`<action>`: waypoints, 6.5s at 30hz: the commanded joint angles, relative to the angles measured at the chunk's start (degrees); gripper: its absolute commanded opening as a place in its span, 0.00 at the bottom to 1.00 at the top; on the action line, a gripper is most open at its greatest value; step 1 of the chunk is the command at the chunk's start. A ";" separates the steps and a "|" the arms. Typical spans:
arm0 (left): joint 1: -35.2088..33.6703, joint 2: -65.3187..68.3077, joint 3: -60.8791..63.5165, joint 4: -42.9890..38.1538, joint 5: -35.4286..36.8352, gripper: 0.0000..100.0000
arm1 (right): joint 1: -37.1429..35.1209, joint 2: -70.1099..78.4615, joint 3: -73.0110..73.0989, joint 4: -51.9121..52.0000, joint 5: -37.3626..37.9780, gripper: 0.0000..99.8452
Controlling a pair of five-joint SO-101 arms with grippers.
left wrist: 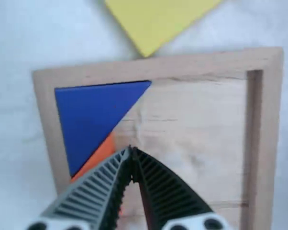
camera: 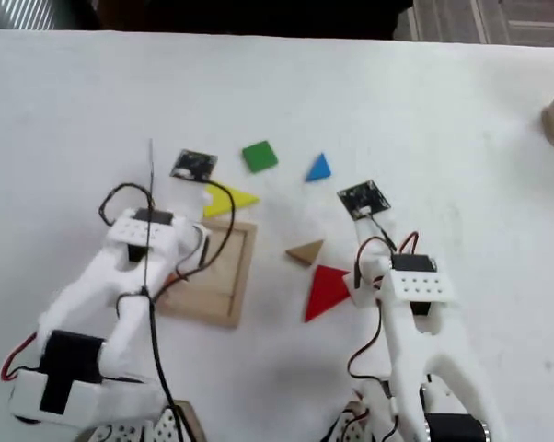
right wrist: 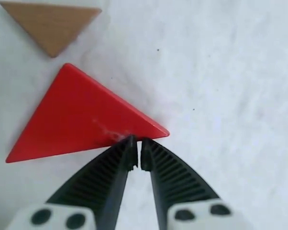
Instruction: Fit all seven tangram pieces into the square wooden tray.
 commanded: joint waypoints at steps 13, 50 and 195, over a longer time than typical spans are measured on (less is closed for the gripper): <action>-6.46 -12.26 2.11 6.86 -0.35 0.03 | 0.22 -1.71 -0.18 -1.54 0.79 0.02; -4.62 -13.85 12.84 8.35 -15.74 0.23 | 0.13 -1.63 -0.18 -1.98 0.88 0.02; 22.64 -27.82 -4.66 2.55 25.58 0.46 | 18.68 -73.98 34.46 -19.65 -29.71 0.02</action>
